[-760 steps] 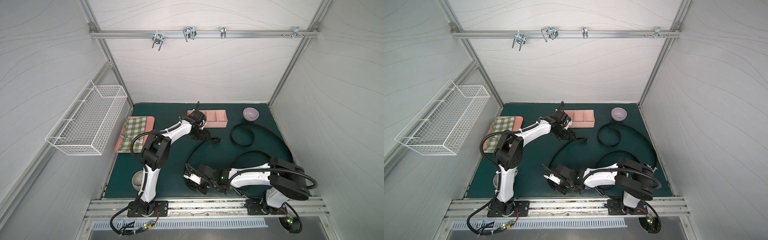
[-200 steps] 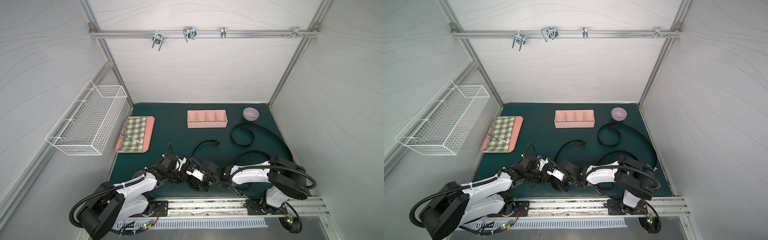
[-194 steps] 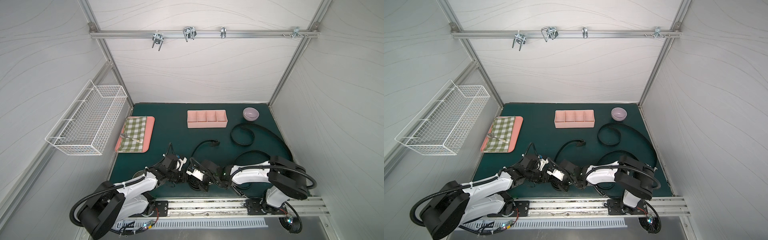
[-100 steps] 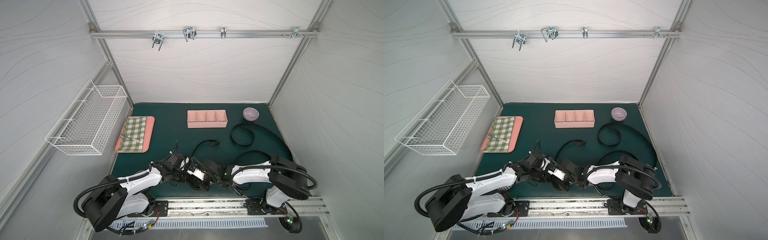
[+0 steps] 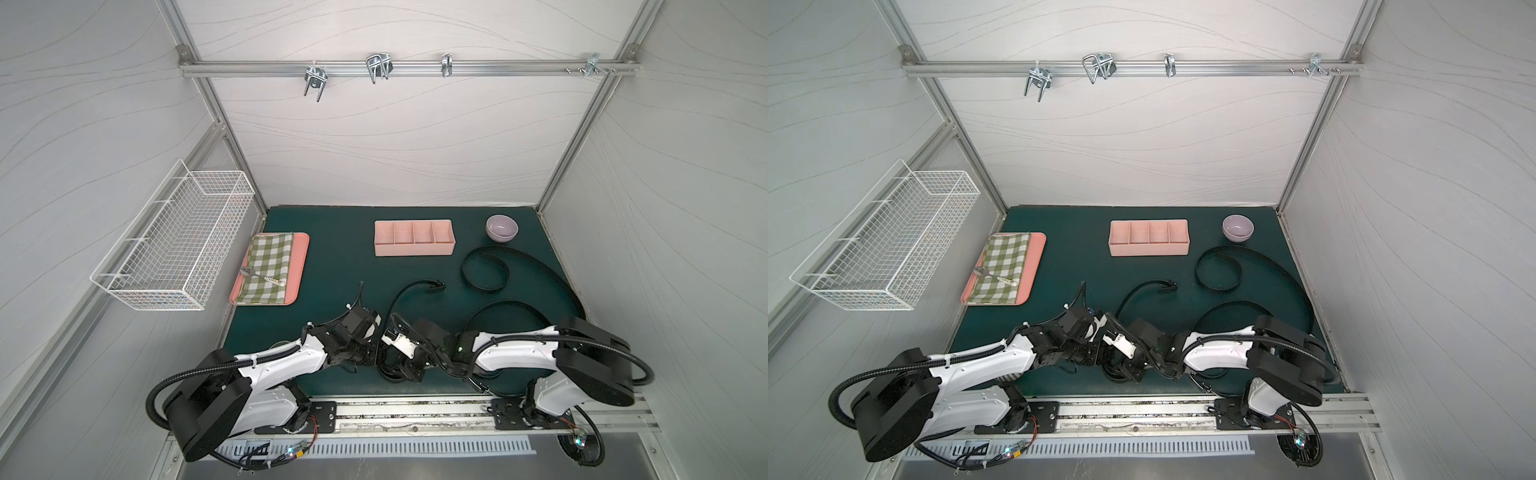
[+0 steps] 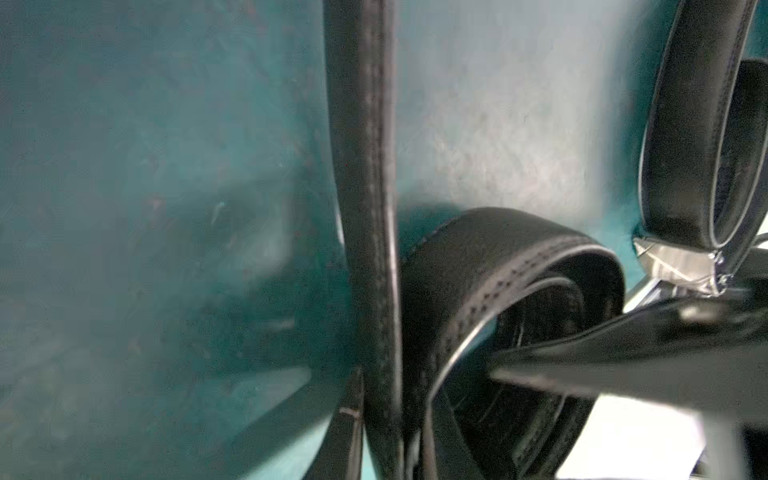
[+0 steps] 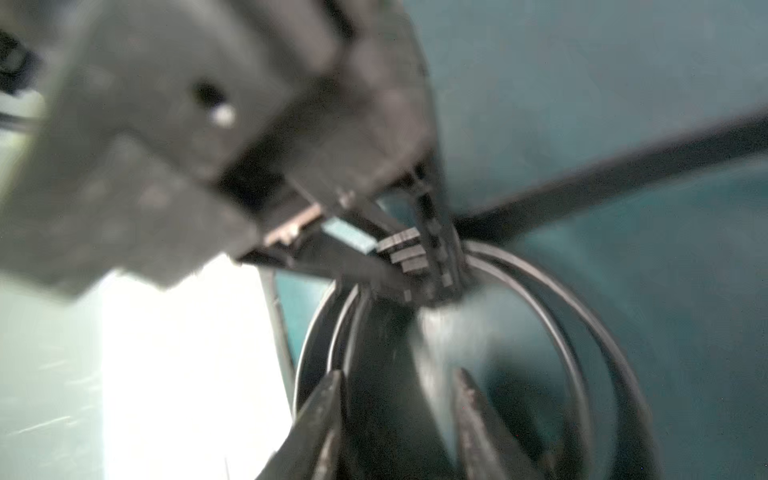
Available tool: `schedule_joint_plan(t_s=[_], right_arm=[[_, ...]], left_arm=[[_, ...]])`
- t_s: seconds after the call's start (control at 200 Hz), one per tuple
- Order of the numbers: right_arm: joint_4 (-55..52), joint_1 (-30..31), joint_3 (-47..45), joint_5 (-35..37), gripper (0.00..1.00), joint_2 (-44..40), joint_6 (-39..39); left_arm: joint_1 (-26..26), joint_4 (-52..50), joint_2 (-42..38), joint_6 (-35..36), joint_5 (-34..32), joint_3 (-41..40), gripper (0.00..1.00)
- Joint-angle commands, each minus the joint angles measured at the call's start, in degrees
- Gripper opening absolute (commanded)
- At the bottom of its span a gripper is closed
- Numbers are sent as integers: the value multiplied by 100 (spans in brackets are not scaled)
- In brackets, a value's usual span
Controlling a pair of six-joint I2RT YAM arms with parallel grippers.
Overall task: Place the belts into the storage roll
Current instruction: Roll the belt at the center of the board.
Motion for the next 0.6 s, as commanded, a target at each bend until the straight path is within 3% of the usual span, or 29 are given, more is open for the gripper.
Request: schedule_joint_plan(t_s=[0.0,0.065,0.14,0.215,0.265,0.445,0.595], right_arm=[[-1197,-213,8,70,55,-685,299],[-1655,-501,87,82,61,-1224,388],[-2058,-1056,165,-61,76,-1681,425],[-2429,-1657,454,-217,86,-1776,193],[-2633,-2003,816,-224,99,-1580,-193],[-3835,-2595,2771,-195,99,411,-1618],[-3833,-2639,3545,48,99,1683,-2593]], left_arm=[[-63,-595,-273,106,-372,185,0],[-66,-927,-407,57,-598,265,0],[-67,-1423,-468,64,-872,429,0],[-81,-1878,-473,47,-1161,626,0],[-113,-1951,-442,-8,-1269,663,0],[-171,-2294,-194,-46,-1758,877,0],[-178,-2372,-170,-45,-1883,936,0]])
